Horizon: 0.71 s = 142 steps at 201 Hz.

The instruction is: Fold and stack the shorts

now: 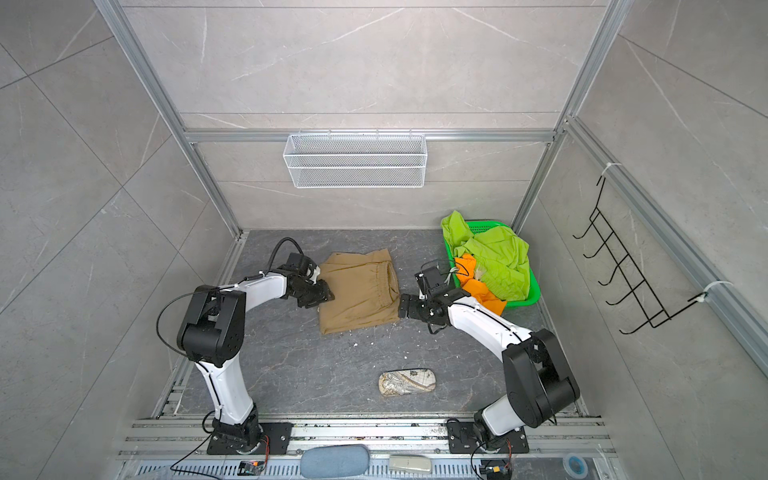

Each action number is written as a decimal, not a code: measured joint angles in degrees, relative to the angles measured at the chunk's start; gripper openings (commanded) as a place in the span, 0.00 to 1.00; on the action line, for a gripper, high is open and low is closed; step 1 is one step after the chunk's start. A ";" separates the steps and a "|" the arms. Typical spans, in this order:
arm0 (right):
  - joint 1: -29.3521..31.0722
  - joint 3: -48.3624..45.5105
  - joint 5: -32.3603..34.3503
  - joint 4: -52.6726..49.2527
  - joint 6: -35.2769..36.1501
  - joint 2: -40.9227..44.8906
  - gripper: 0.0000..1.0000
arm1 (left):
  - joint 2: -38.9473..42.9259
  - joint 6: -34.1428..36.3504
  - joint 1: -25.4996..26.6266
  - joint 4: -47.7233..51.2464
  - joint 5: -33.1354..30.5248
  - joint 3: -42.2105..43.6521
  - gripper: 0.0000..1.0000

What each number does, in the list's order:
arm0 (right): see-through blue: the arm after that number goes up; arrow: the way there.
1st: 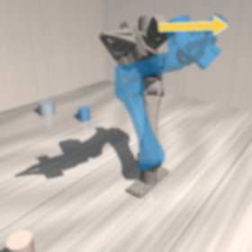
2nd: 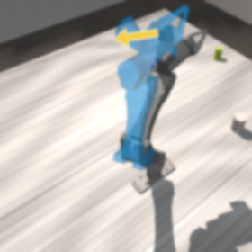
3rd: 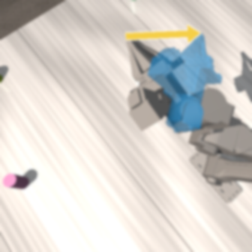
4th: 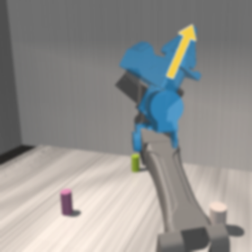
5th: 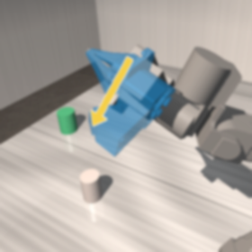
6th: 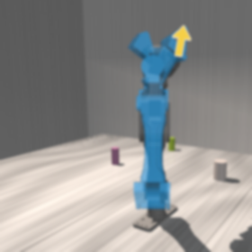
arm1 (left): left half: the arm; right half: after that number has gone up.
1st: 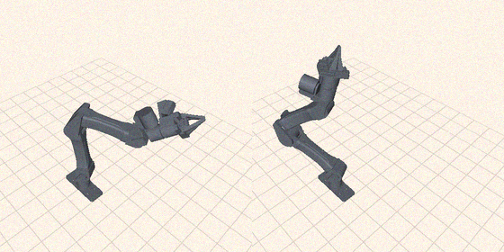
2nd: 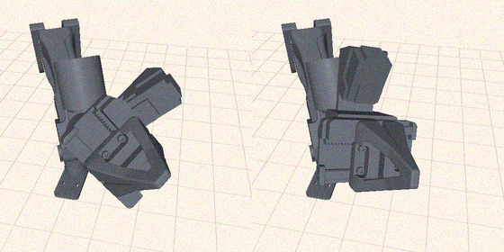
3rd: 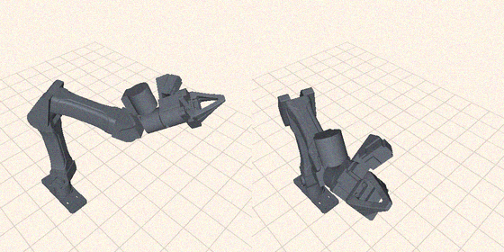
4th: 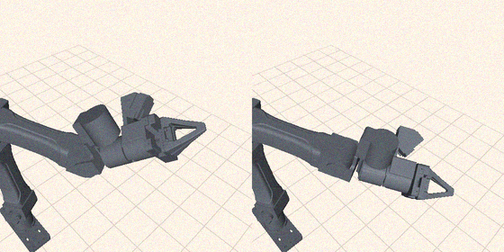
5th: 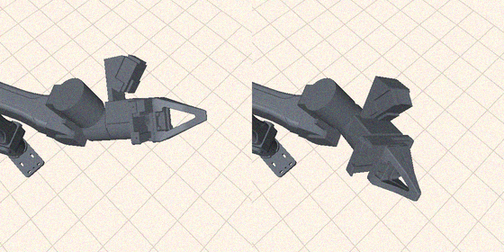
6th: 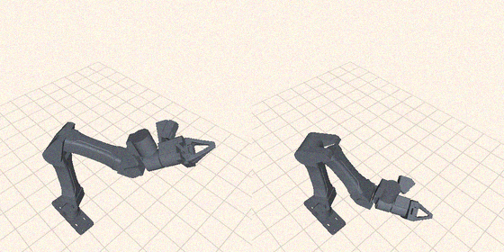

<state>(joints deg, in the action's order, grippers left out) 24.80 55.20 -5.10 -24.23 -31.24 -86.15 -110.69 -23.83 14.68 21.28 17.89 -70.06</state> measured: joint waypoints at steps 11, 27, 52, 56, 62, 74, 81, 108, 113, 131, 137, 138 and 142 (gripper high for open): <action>-0.55 -0.37 0.22 -0.11 0.00 0.66 1.00 | -0.17 0.74 -0.48 1.75 -0.39 -0.63 0.07; -1.07 -0.52 0.72 -0.28 0.00 1.22 0.99 | -0.26 1.90 -1.18 4.52 -1.36 -2.08 0.00; -1.20 -0.52 2.10 -0.57 0.24 1.81 0.99 | -0.28 4.79 -2.91 10.62 -6.23 -5.86 0.00; -1.20 -0.52 2.56 -0.70 0.31 1.92 1.00 | -0.31 5.57 -3.17 11.78 -7.85 -6.71 0.00; -1.20 -0.52 3.21 -0.94 0.55 2.10 0.99 | -0.37 6.73 -3.50 13.70 -10.69 -8.22 0.00; -1.20 -0.52 4.52 -1.55 1.11 2.47 1.00 | -0.74 9.09 -3.89 16.96 -16.39 -11.32 0.00; -1.20 -0.52 5.27 -1.92 1.46 2.69 0.99 | -1.09 10.45 -4.07 18.51 -19.26 -13.05 0.00; -1.20 -0.52 7.08 -2.64 2.40 3.56 0.99 | -3.13 16.46 -5.57 22.62 -30.56 -19.06 0.00; -1.20 -0.52 7.28 -2.67 2.56 3.69 0.99 | -3.48 17.31 -5.97 23.04 -31.78 -19.78 0.00; -1.18 -0.46 7.82 -2.78 2.60 4.04 0.99 | -4.11 19.98 -8.79 23.71 -34.10 -21.27 0.00; -1.18 -0.39 8.00 -2.82 2.60 4.04 0.99 | -4.15 20.92 -10.21 23.65 -34.42 -21.53 0.00; -1.16 -0.37 8.02 -2.82 2.60 4.04 0.99 | -4.15 20.98 -10.36 23.65 -34.47 -21.57 0.00; -1.14 -0.26 8.17 -2.89 2.58 4.04 0.99 | -4.15 21.59 -11.47 23.58 -34.73 -21.77 0.00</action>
<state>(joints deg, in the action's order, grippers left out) 23.66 54.94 3.07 -27.11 -28.67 -82.11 -114.85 -2.24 3.20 44.86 -16.84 -91.83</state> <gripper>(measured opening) 0.995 0.050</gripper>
